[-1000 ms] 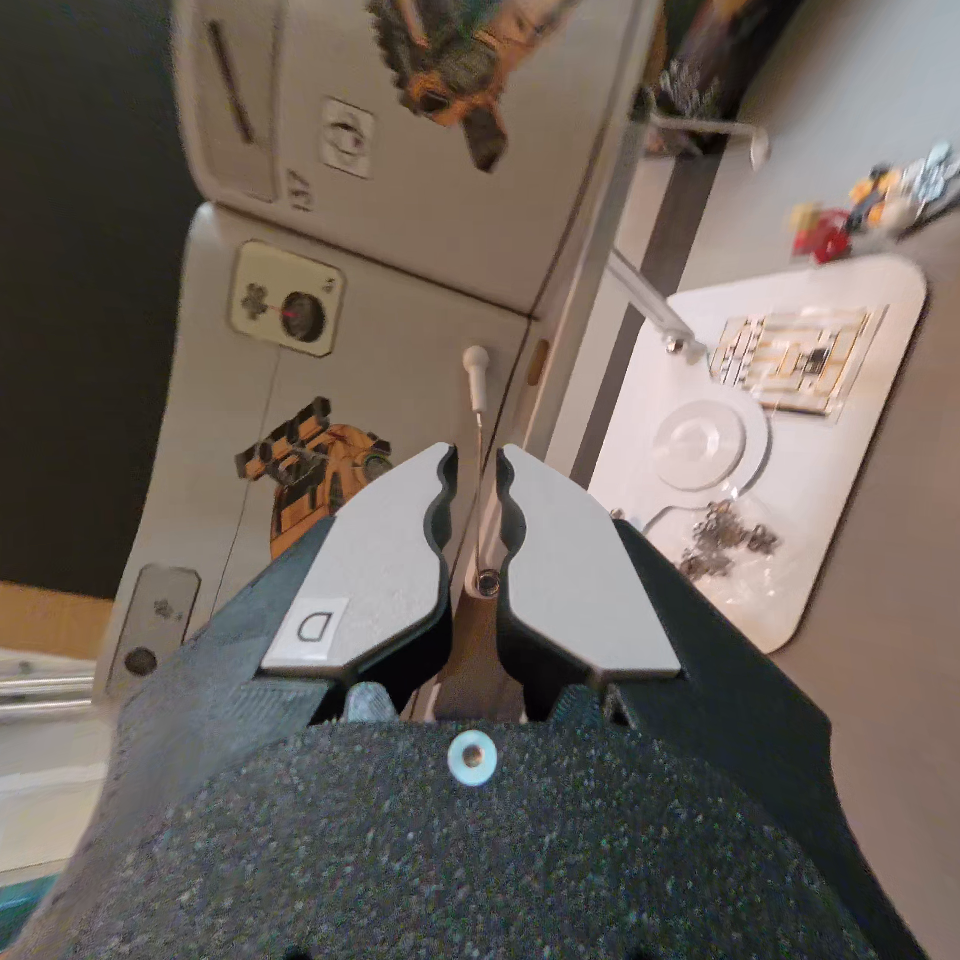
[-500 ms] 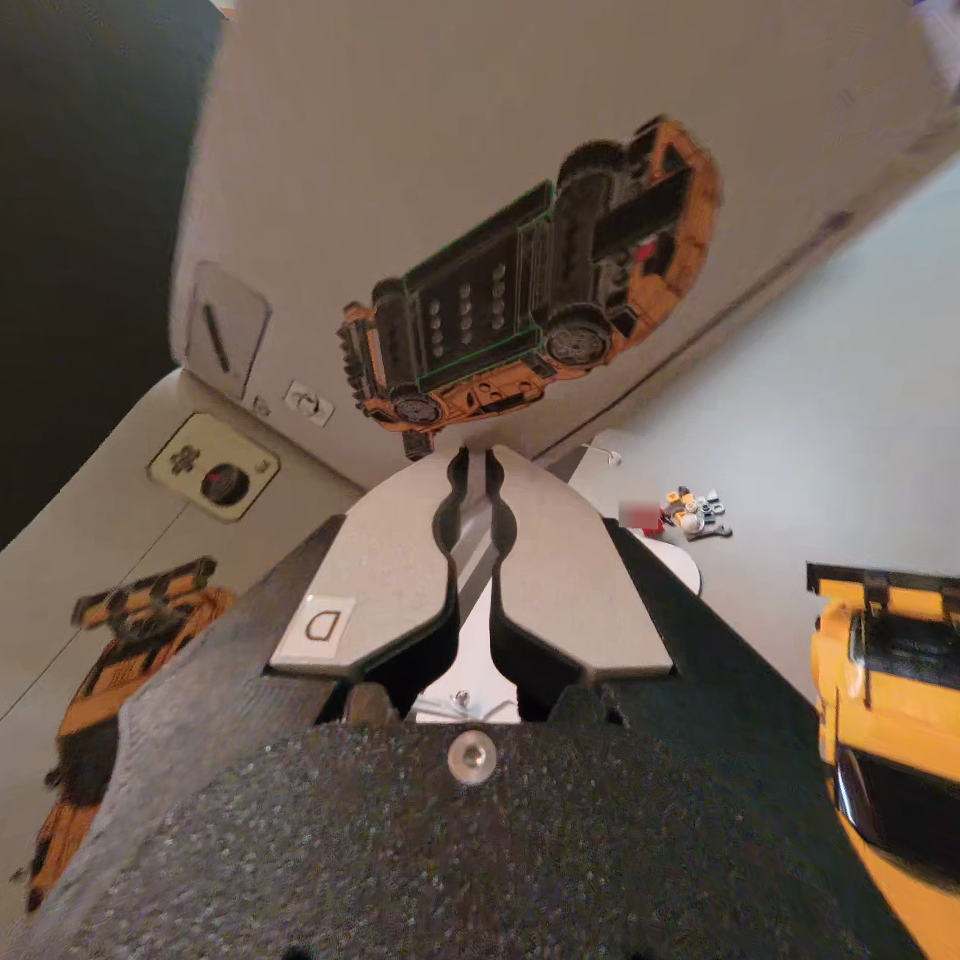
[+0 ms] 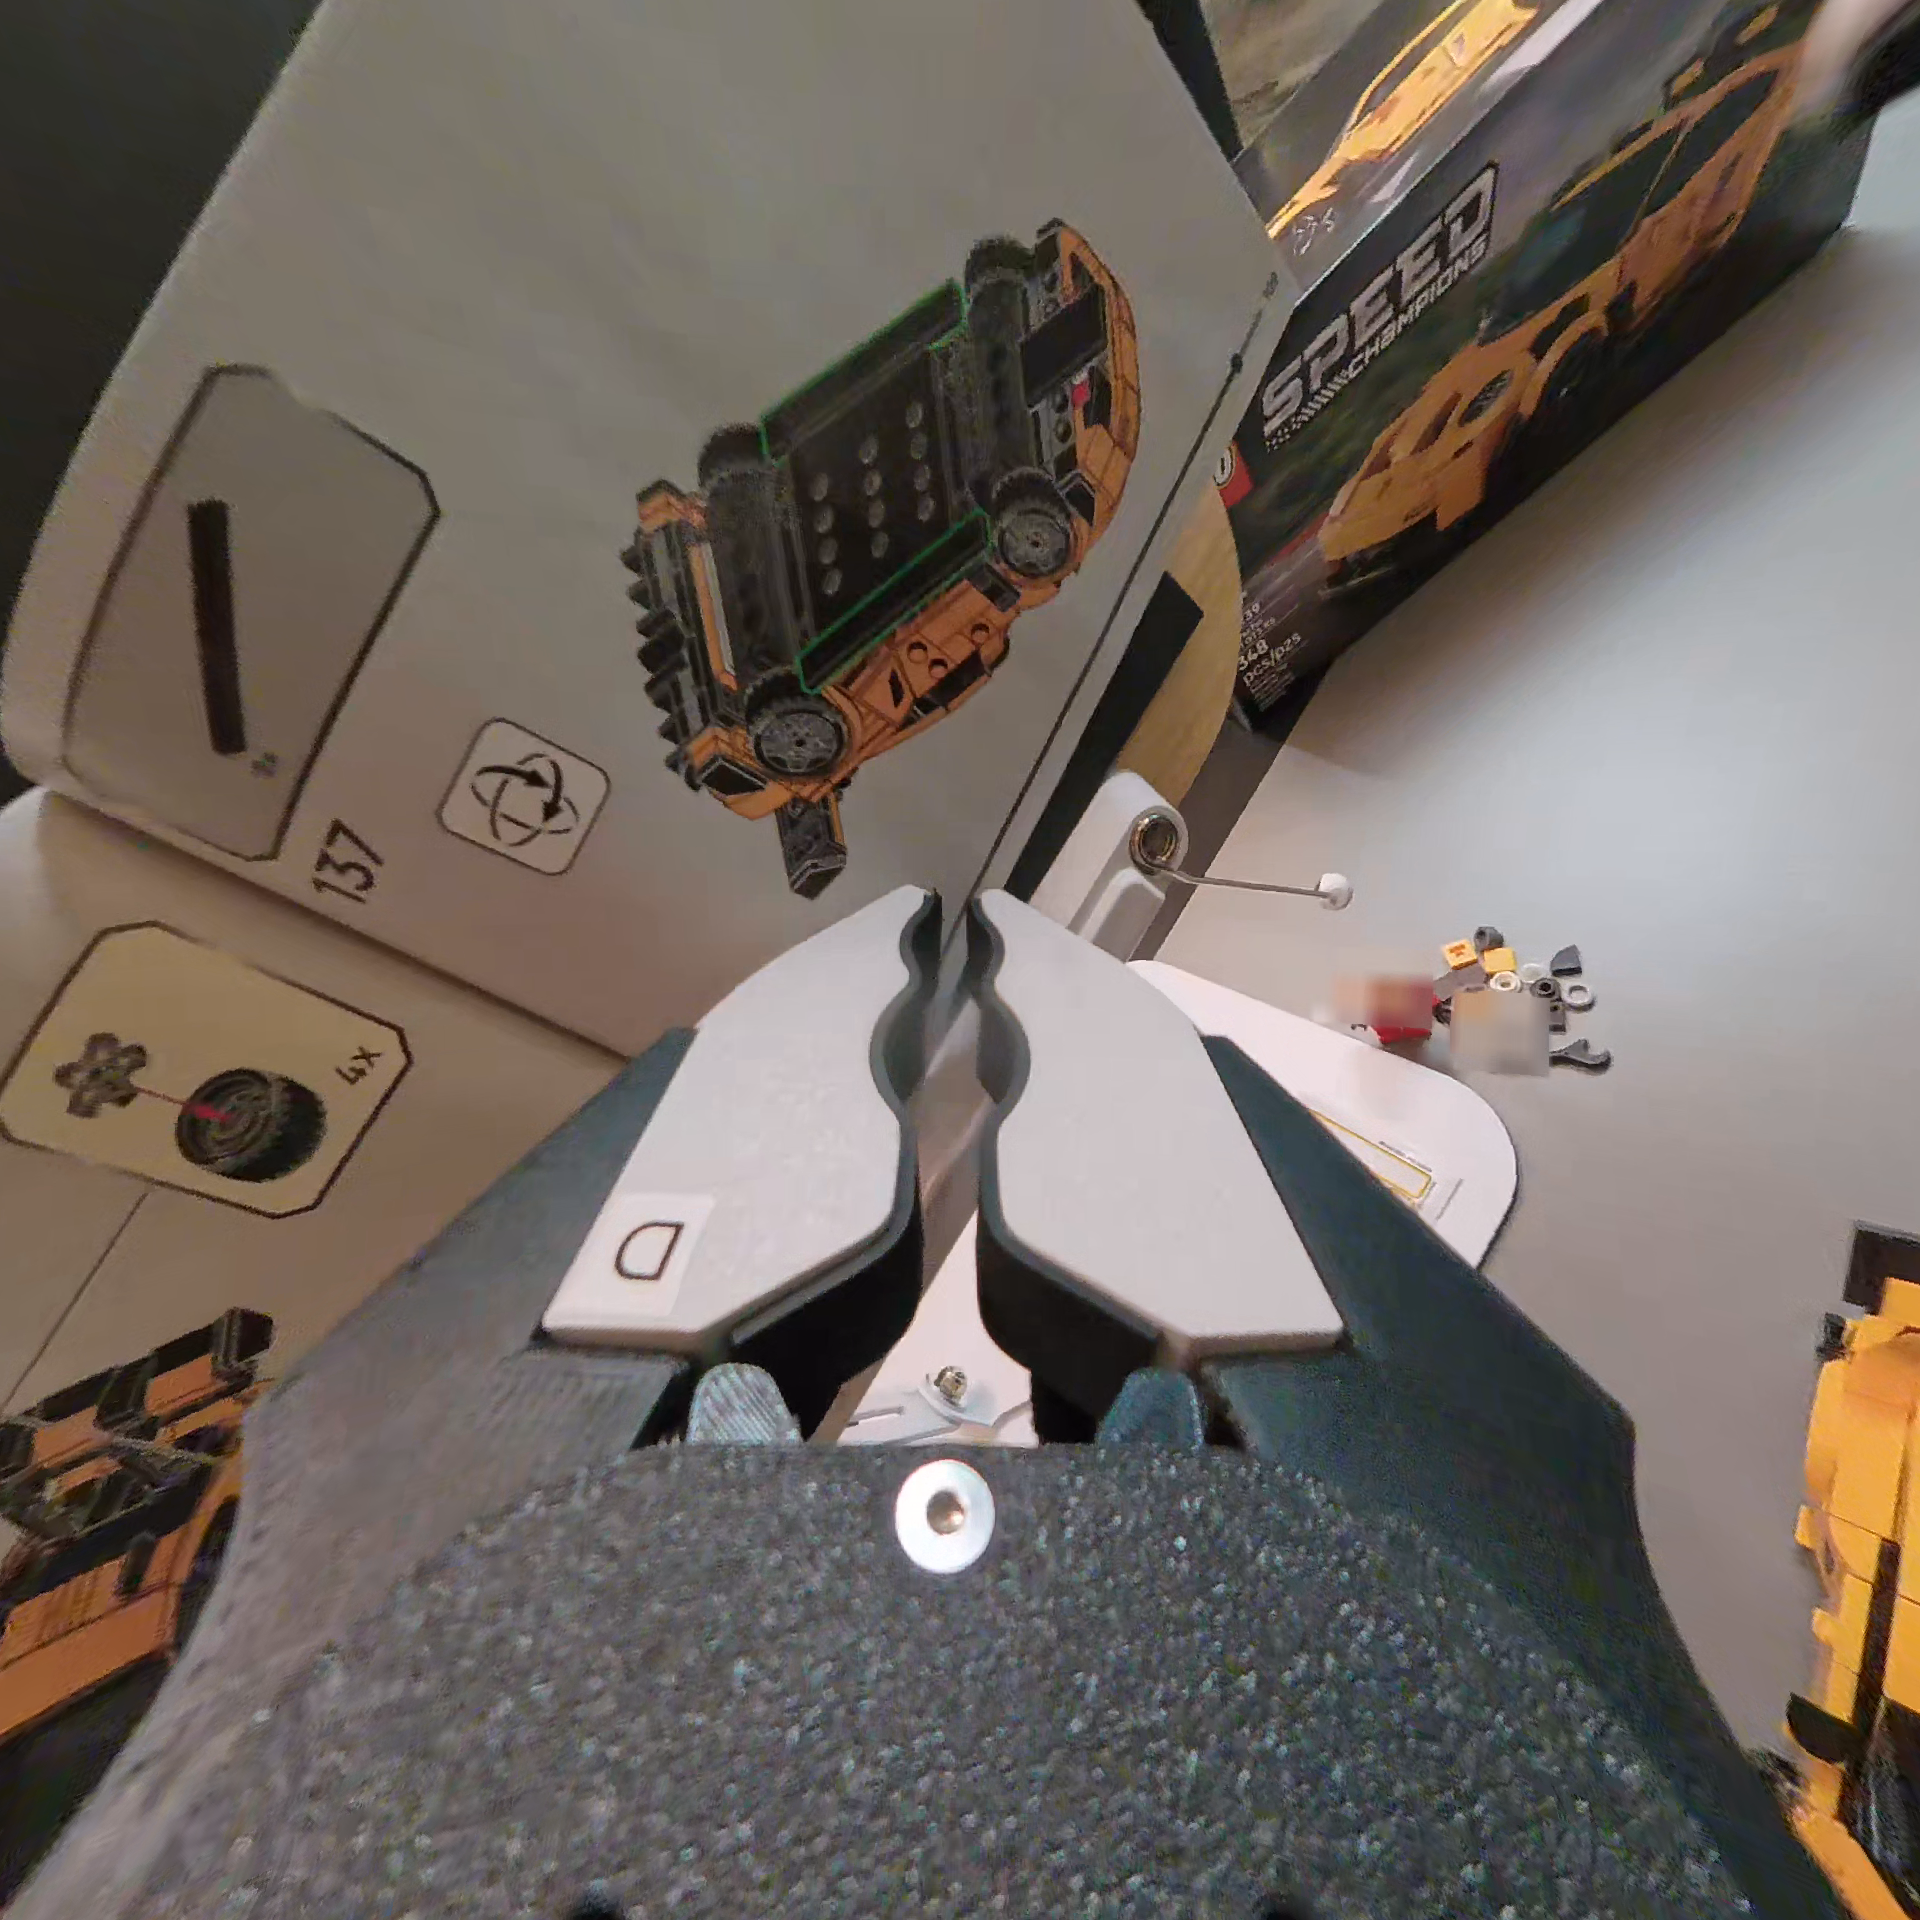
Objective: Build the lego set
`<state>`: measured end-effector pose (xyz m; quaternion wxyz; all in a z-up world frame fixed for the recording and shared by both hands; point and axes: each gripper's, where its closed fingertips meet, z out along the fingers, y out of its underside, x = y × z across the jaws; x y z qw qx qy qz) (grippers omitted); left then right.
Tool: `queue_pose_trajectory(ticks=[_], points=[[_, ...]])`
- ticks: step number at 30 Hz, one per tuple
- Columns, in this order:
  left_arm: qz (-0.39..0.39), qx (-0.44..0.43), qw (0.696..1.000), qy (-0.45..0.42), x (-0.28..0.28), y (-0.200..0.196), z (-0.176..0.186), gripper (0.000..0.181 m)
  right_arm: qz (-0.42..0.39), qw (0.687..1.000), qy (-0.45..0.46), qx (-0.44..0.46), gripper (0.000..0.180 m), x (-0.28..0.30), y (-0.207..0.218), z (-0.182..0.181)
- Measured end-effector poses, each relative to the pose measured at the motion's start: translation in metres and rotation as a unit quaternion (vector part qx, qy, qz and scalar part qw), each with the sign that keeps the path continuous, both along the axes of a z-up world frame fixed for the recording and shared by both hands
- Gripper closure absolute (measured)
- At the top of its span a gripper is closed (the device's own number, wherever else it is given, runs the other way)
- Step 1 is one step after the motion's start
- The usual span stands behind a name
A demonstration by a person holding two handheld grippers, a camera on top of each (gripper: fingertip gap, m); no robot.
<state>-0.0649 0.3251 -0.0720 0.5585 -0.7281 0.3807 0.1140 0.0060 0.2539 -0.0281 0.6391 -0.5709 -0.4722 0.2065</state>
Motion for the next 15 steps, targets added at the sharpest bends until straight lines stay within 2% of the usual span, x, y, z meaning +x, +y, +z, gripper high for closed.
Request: queue_pose_trajectory(ticks=[3, 7, 12, 15], points=[[-0.012, -0.012, 0.999, -0.03, 0.003, -0.003, -0.001, 0.175, 0.002, 1.0, -0.002, -0.01, 0.151, -0.027, 0.019, 0.007], [-0.033, -0.024, 0.998, -0.044, 0.003, -0.012, -0.002, 0.174, -0.052, 0.998, -0.019, 0.019, 0.151, -0.04, 0.064, 0.015], [-0.029, 0.018, 0.998, -0.053, -0.014, -0.03, 0.019, 0.175, -0.119, 0.993, -0.015, -0.019, 0.152, -0.03, 0.097, -0.008], [-0.025, 0.015, 0.995, -0.094, -0.025, -0.036, 0.026, 0.174, -0.125, 0.992, -0.006, -0.025, 0.152, -0.027, 0.097, -0.017]])
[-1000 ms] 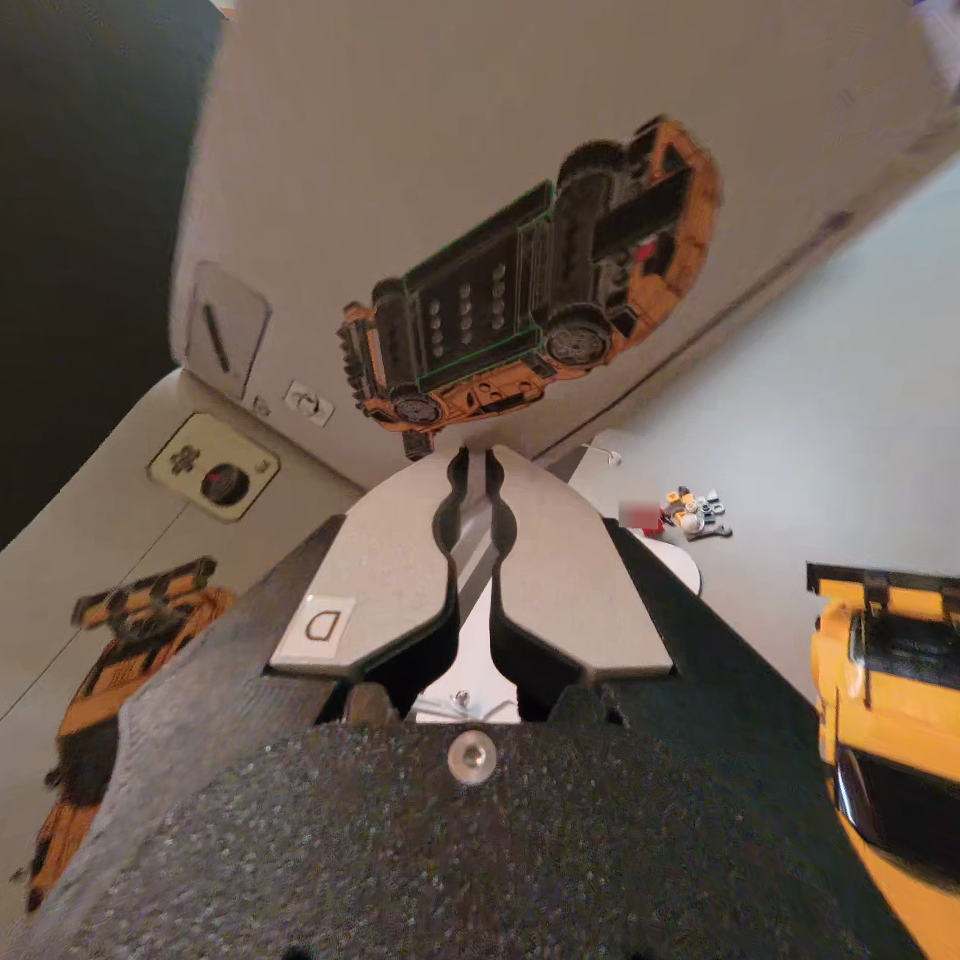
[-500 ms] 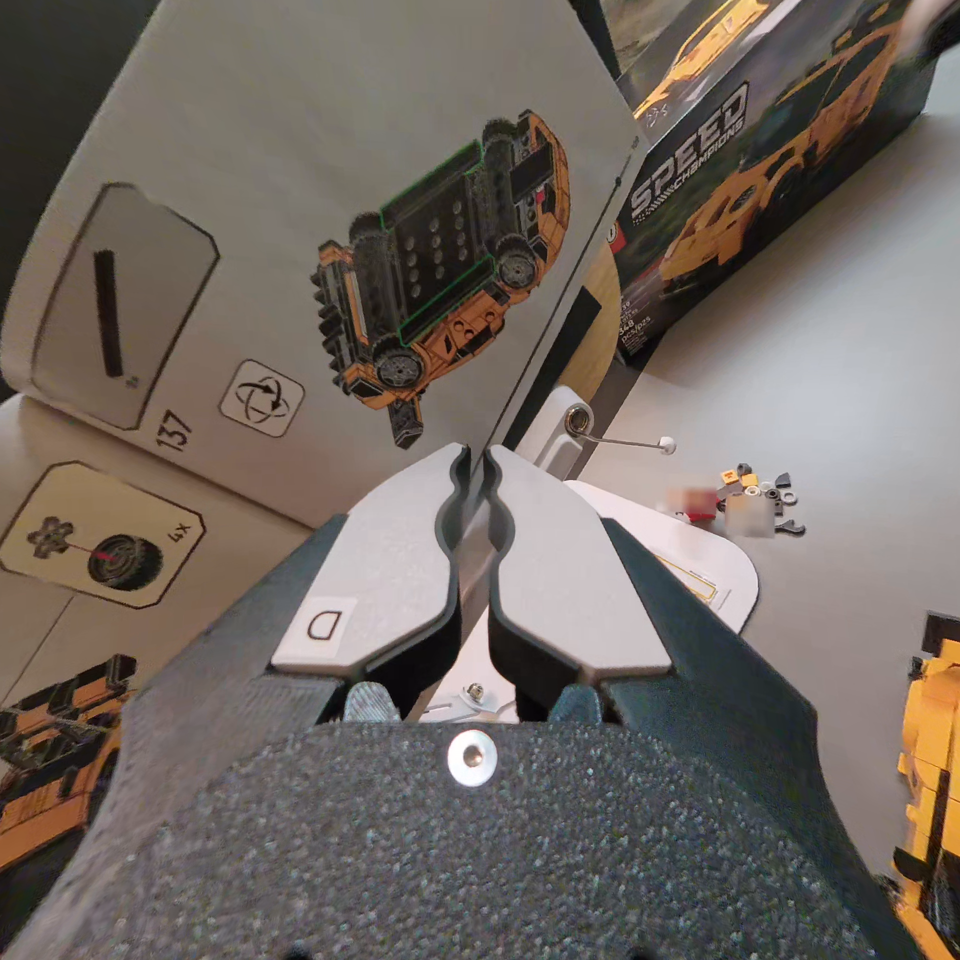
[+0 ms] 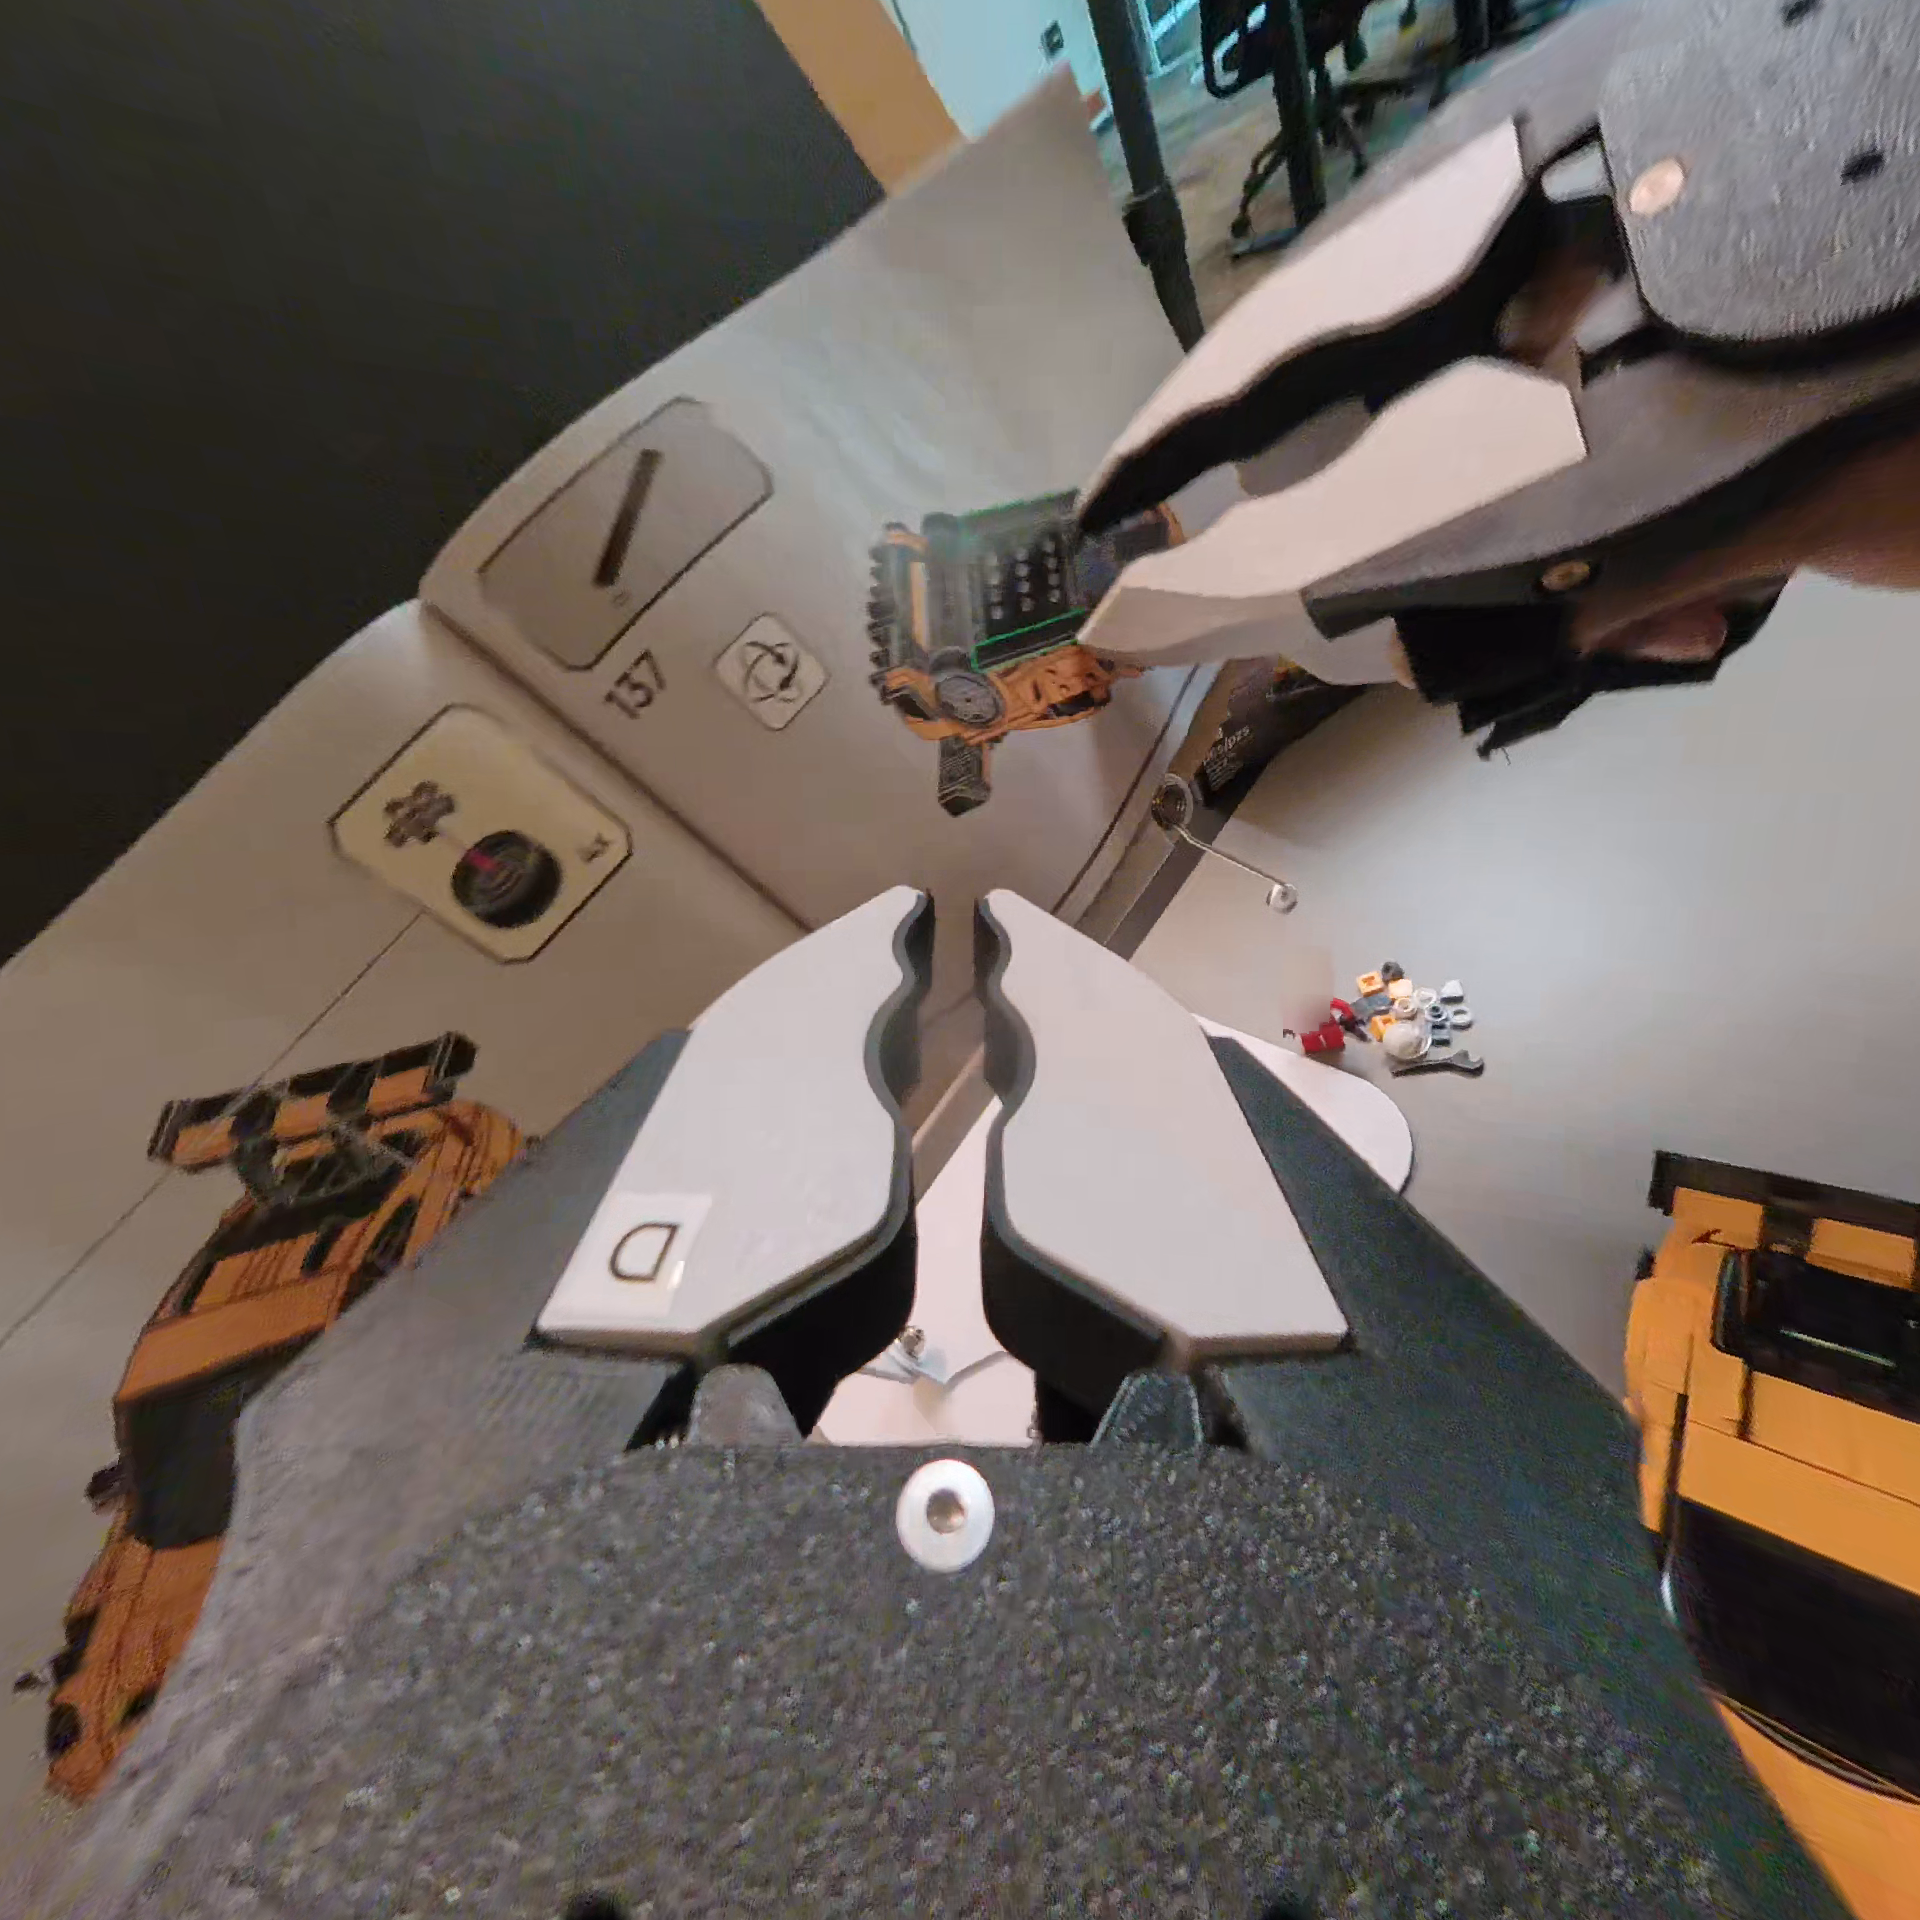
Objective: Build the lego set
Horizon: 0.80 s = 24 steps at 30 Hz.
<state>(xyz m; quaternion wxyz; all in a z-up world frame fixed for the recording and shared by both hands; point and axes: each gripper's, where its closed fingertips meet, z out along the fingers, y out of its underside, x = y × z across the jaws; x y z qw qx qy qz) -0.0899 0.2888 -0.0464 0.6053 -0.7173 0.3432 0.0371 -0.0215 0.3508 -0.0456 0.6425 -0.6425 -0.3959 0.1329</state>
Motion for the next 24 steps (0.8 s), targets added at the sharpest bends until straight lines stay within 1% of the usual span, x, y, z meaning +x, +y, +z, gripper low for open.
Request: queue_pose_trajectory(ticks=[2, 6, 9, 12, 17, 20, 24], points=[[0.004, 0.006, 1.0, -0.026, -0.006, -0.005, 0.005, 0.174, 0.003, 1.0, 0.004, 0.005, 0.152, 0.001, -0.006, 0.001], [0.024, 0.047, 0.994, -0.098, -0.021, -0.022, 0.019, 0.181, 0.014, 0.999, 0.038, 0.035, 0.152, 0.003, -0.025, 0.019], [0.068, 0.091, 0.983, -0.143, -0.043, -0.035, 0.032, 0.18, 0.019, 0.996, 0.068, 0.053, 0.152, 0.002, -0.043, 0.034], [0.098, 0.114, 0.972, -0.181, -0.063, -0.048, 0.042, 0.181, 0.019, 0.993, 0.098, 0.07, 0.152, -0.002, -0.063, 0.051], [0.151, 0.132, 0.962, -0.184, -0.098, -0.058, 0.048, 0.181, 0.014, 0.988, 0.134, 0.07, 0.152, -0.009, -0.093, 0.069], [0.174, 0.144, 0.955, -0.192, -0.118, -0.06, 0.054, 0.181, 0.038, 0.987, 0.144, 0.064, 0.152, -0.019, -0.115, 0.073], [0.201, 0.159, 0.947, -0.192, -0.144, -0.055, 0.065, 0.181, 0.078, 0.984, 0.151, 0.056, 0.157, -0.033, -0.142, 0.073]])
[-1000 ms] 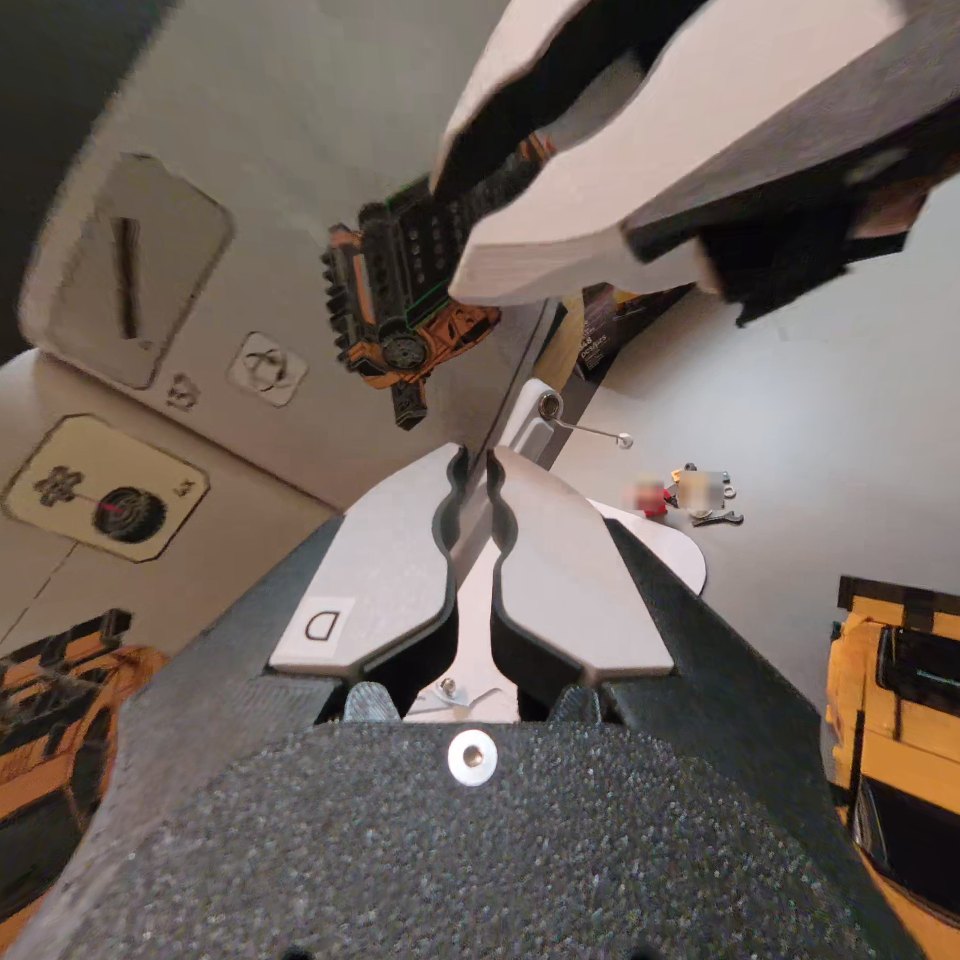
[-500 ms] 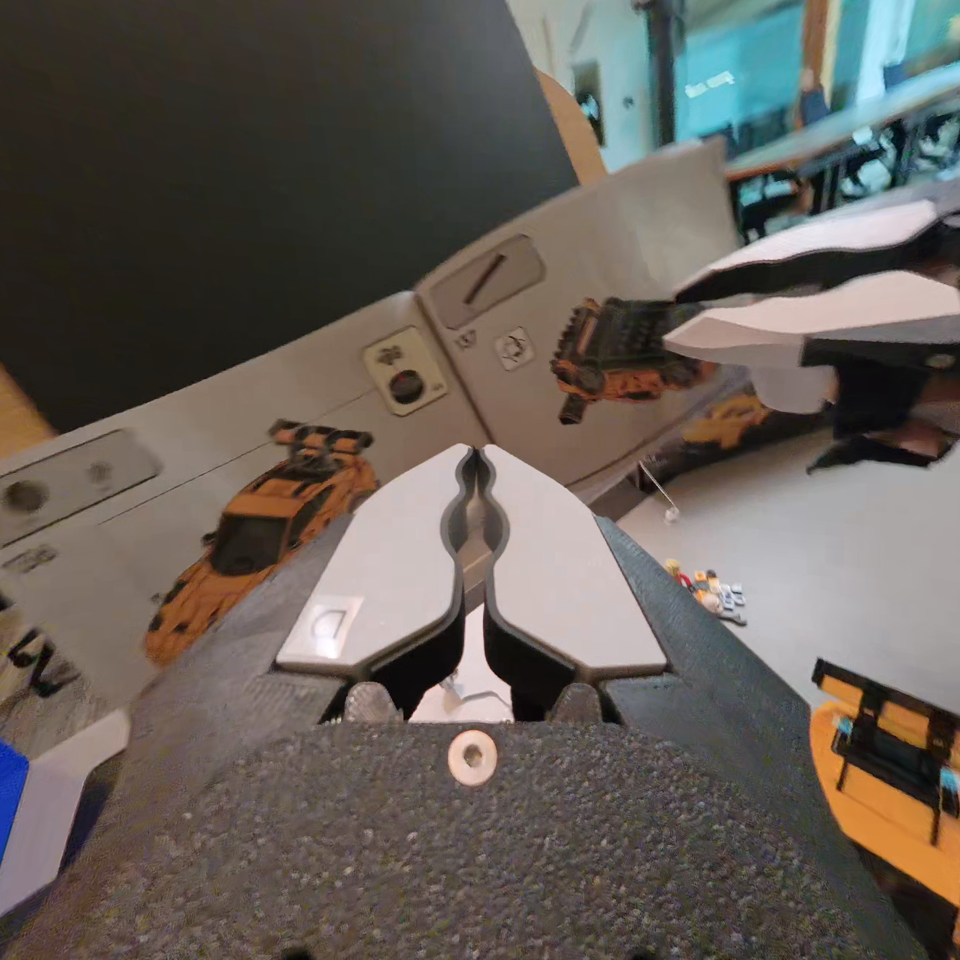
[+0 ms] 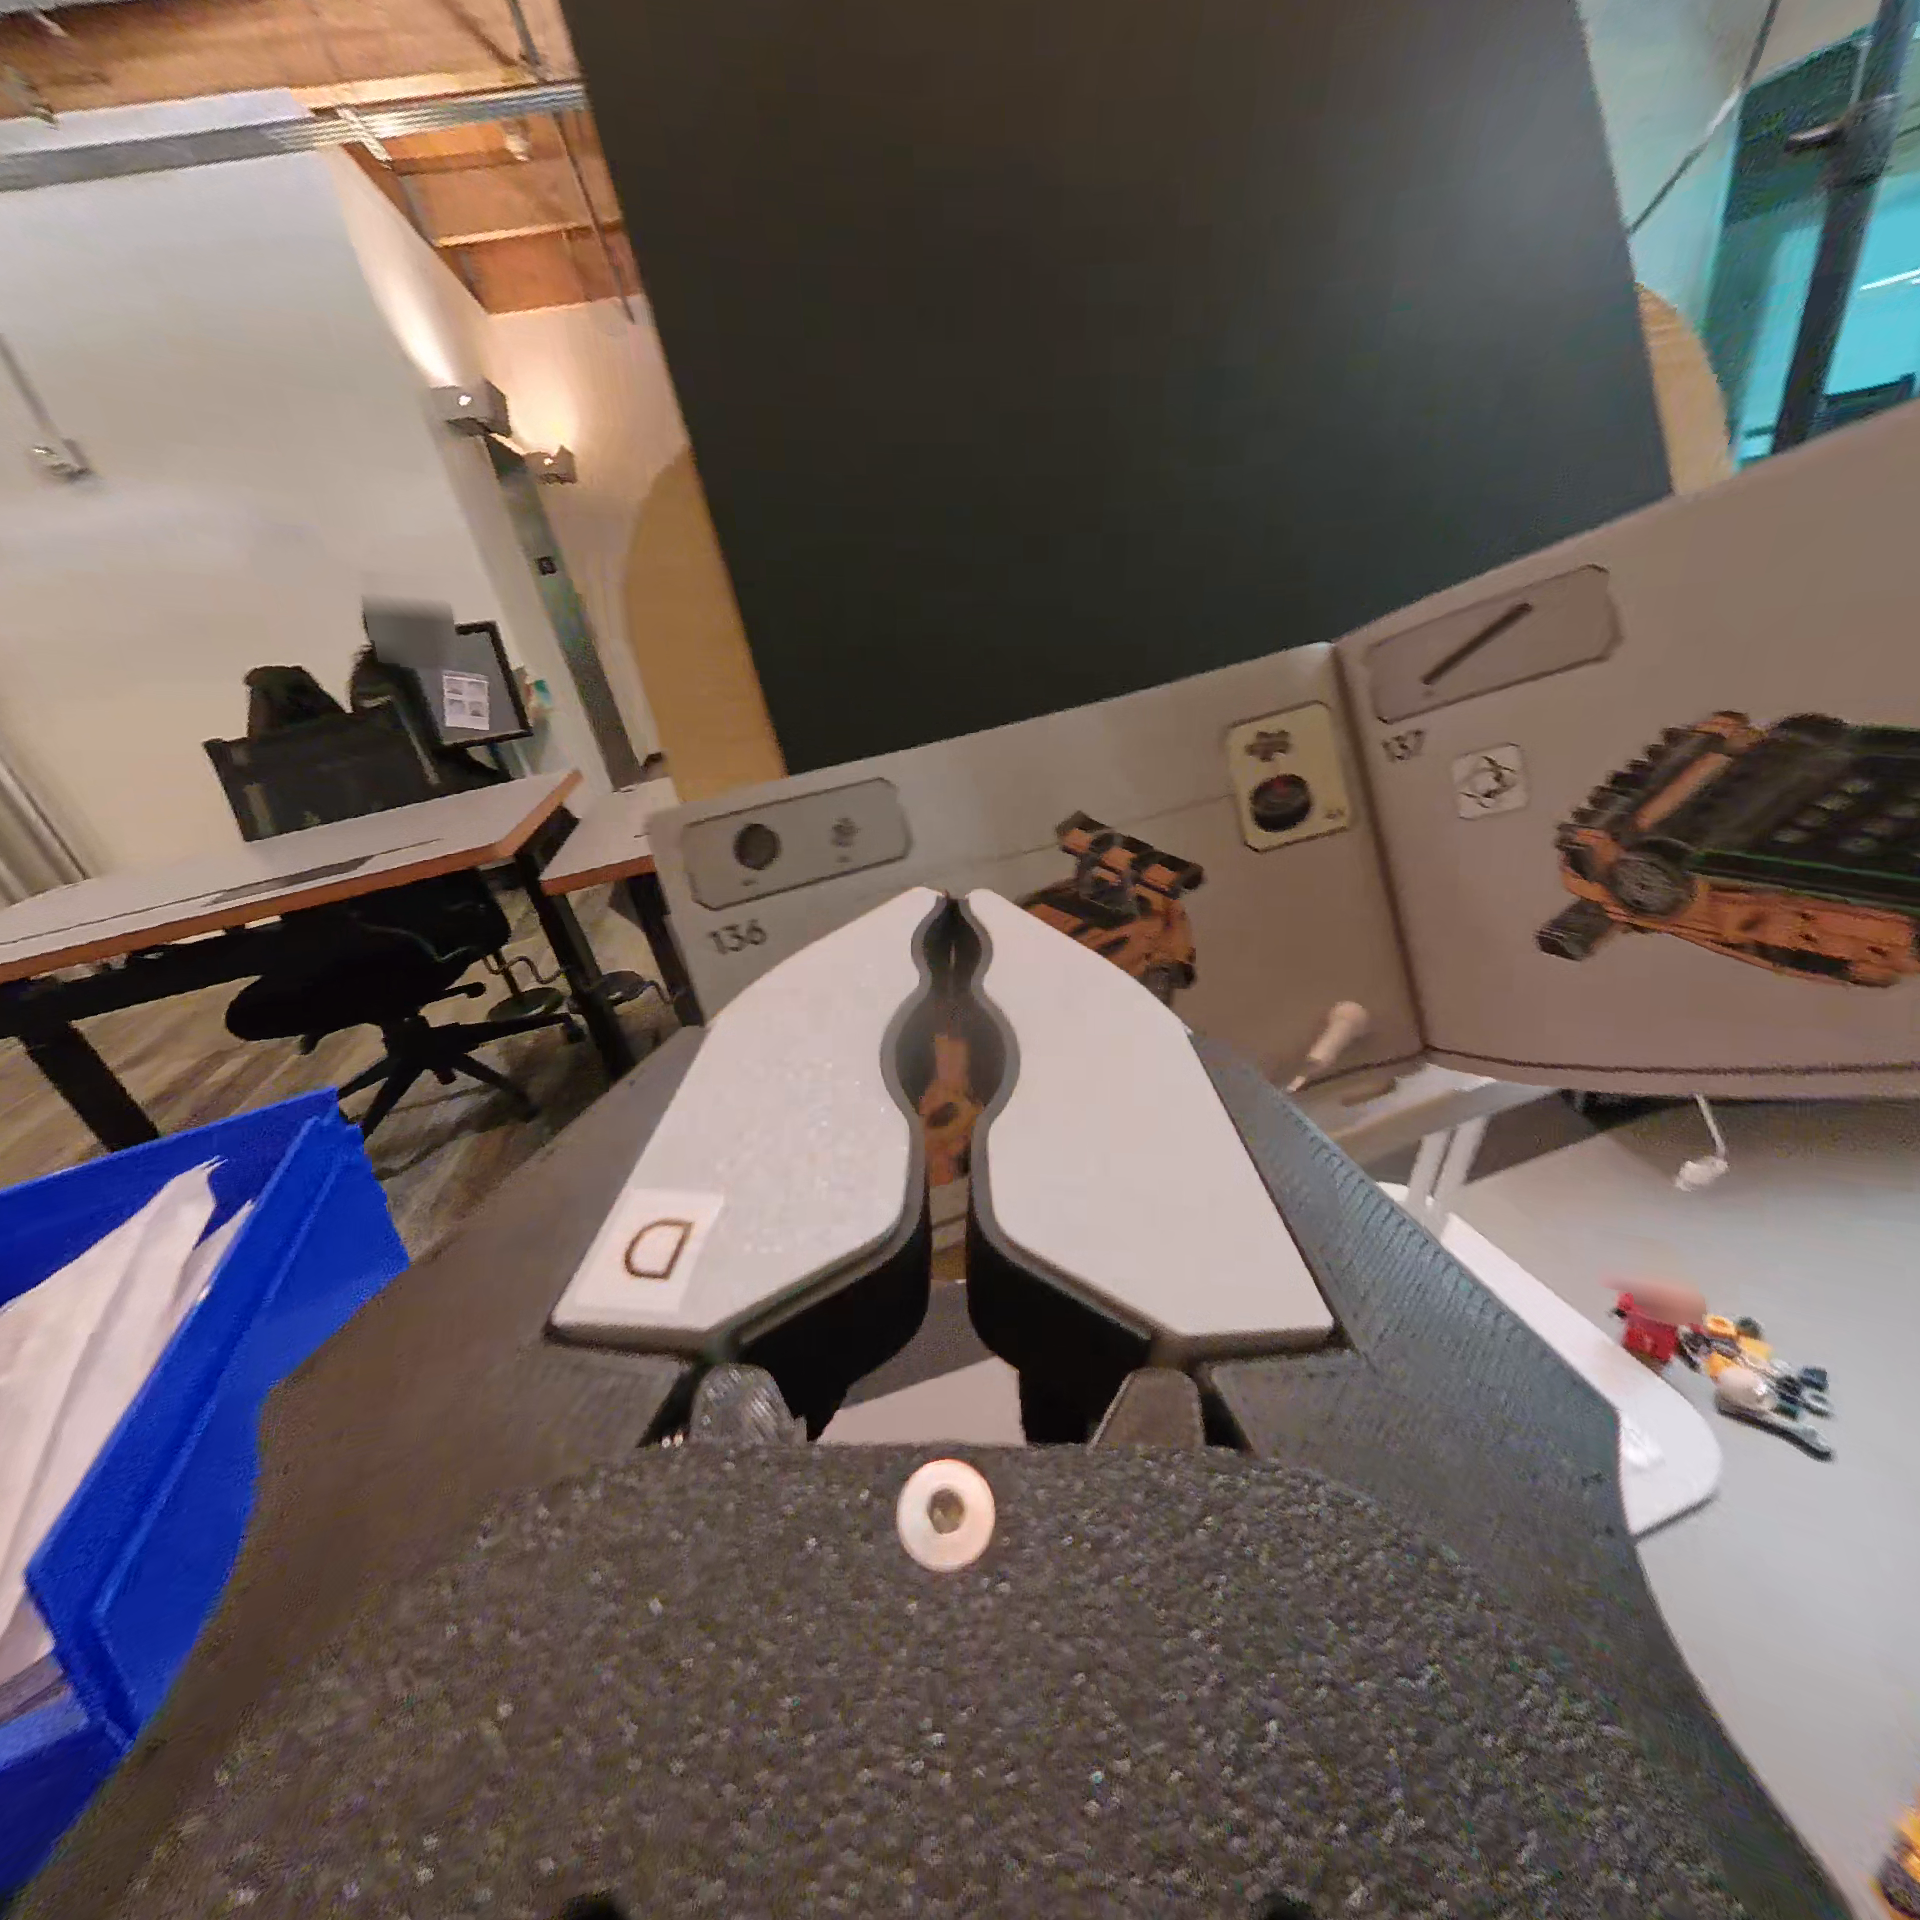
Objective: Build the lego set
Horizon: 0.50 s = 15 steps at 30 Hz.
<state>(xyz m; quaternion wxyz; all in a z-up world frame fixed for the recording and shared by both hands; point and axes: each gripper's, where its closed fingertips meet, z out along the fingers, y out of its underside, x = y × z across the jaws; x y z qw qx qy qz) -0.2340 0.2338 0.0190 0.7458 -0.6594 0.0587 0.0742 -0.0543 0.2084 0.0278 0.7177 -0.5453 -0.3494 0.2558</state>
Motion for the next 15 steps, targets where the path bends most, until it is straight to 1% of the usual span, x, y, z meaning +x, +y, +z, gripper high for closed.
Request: queue_pose_trajectory(ticks=[5, 10, 12, 14, 15], points=[[0.008, 0.006, 1.0, -0.014, -0.017, 0.003, 0.0, 0.181, 0.005, 1.0, -0.011, 0.018, 0.162, -0.006, -0.02, -0.008], [0.001, 0.001, 1.0, -0.014, -0.018, 0.002, -0.009, 0.181, -0.019, 0.998, -0.031, 0.055, 0.164, -0.003, -0.021, -0.01], [-0.033, -0.003, 0.999, -0.013, -0.002, 0.002, -0.011, 0.181, -0.04, 0.996, -0.042, 0.074, 0.164, 0.004, -0.015, -0.009], [-0.103, -0.017, 0.995, -0.003, 0.032, 0.003, -0.014, 0.181, -0.055, 0.995, -0.045, 0.073, 0.164, 0.012, -0.004, -0.01], [-0.135, -0.037, 0.99, 0.006, 0.051, 0.005, -0.02, 0.181, -0.061, 0.995, -0.048, 0.066, 0.164, 0.015, 0.002, -0.012]])
